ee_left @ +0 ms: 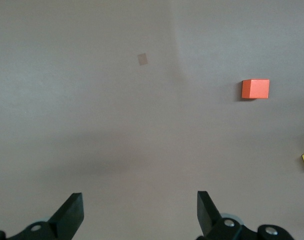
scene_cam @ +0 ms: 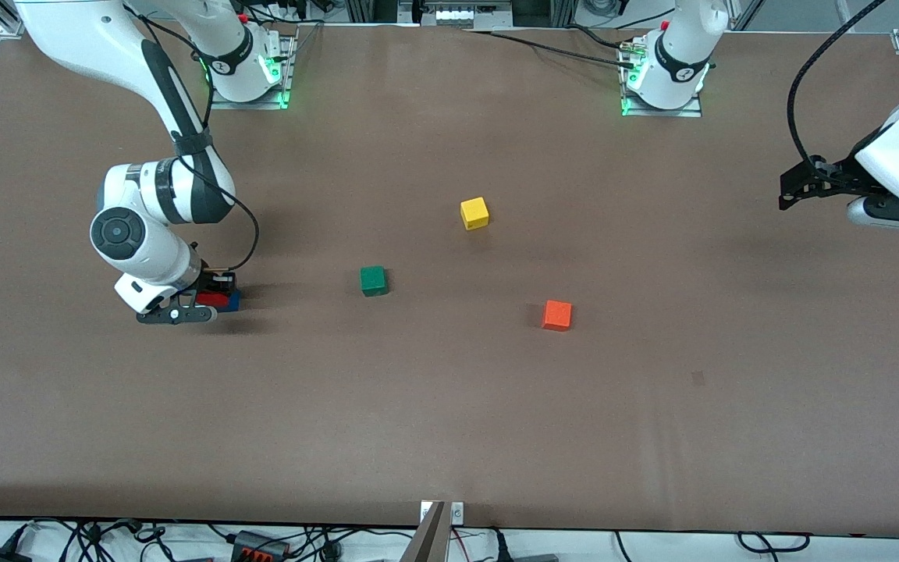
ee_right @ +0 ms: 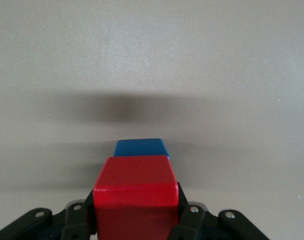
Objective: Pass red block to right arm, stack on blue
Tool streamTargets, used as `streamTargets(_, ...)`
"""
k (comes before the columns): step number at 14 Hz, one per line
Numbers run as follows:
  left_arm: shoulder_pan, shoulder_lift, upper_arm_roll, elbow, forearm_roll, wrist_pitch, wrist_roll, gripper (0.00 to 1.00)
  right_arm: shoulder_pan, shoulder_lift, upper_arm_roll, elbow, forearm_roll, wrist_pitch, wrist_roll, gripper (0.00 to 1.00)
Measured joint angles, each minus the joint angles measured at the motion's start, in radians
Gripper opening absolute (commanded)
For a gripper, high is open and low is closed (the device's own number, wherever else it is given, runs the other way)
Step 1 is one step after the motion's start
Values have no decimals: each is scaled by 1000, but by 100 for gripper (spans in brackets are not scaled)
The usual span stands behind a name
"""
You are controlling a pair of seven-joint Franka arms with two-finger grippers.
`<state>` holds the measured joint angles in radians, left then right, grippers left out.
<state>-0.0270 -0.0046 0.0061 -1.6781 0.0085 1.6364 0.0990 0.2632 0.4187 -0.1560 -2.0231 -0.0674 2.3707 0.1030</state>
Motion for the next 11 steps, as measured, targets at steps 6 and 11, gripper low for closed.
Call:
streamTargets(6, 0, 0, 0, 1, 0, -15, -1, 100, 0, 5, 0, 30, 2, -16, 0, 100)
streamTargets(11, 1, 0, 0, 1, 0, -18, -1, 100, -1, -8, -1, 165, 13, -267, 0, 100)
